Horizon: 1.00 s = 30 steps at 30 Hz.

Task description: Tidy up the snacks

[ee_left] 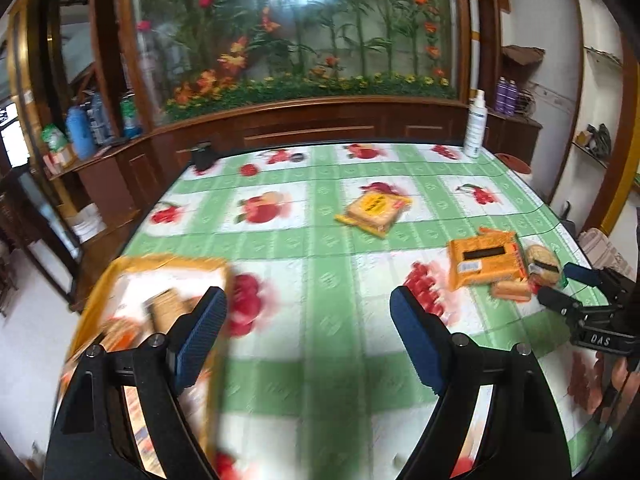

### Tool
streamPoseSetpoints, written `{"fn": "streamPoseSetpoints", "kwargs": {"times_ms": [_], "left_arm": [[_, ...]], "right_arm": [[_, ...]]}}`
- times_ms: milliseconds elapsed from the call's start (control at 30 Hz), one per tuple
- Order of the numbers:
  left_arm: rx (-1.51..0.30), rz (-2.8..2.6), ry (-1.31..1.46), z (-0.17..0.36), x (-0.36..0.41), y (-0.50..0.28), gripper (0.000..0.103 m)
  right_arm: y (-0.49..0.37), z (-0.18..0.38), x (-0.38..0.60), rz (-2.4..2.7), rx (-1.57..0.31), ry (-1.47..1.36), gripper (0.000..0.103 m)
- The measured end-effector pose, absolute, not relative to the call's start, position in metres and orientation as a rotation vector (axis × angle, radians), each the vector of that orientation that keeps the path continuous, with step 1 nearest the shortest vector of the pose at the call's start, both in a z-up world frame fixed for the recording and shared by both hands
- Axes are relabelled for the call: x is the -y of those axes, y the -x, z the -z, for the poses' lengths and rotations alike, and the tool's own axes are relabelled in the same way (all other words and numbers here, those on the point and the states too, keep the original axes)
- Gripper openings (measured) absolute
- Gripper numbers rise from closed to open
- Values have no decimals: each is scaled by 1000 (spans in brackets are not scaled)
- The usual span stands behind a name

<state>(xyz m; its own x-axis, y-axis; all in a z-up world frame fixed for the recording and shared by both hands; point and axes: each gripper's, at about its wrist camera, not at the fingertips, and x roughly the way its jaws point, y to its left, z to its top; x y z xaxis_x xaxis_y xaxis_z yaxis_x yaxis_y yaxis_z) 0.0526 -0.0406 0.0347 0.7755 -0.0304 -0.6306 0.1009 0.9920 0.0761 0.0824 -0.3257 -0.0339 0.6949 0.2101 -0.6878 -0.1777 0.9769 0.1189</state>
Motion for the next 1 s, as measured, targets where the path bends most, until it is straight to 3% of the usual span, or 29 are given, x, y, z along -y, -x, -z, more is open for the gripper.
{"fn": "streamPoseSetpoints", "kwargs": {"times_ms": [233, 433, 600, 800, 1000], "left_arm": [[-795, 167, -65, -10, 67, -158, 84], [-935, 196, -44, 23, 85, -222, 84], [-919, 233, -63, 24, 104, -247, 84], [-885, 321, -284, 31, 124, -274, 84], [-961, 396, -372, 52, 129, -286, 84]], "right_arm": [[-116, 32, 314, -317, -796, -52, 88], [-145, 33, 263, -427, -829, 230, 89], [-161, 48, 232, -415, -856, 469, 89], [-169, 55, 241, -484, -899, 435, 89], [-180, 57, 249, -518, -920, 409, 89]]}}
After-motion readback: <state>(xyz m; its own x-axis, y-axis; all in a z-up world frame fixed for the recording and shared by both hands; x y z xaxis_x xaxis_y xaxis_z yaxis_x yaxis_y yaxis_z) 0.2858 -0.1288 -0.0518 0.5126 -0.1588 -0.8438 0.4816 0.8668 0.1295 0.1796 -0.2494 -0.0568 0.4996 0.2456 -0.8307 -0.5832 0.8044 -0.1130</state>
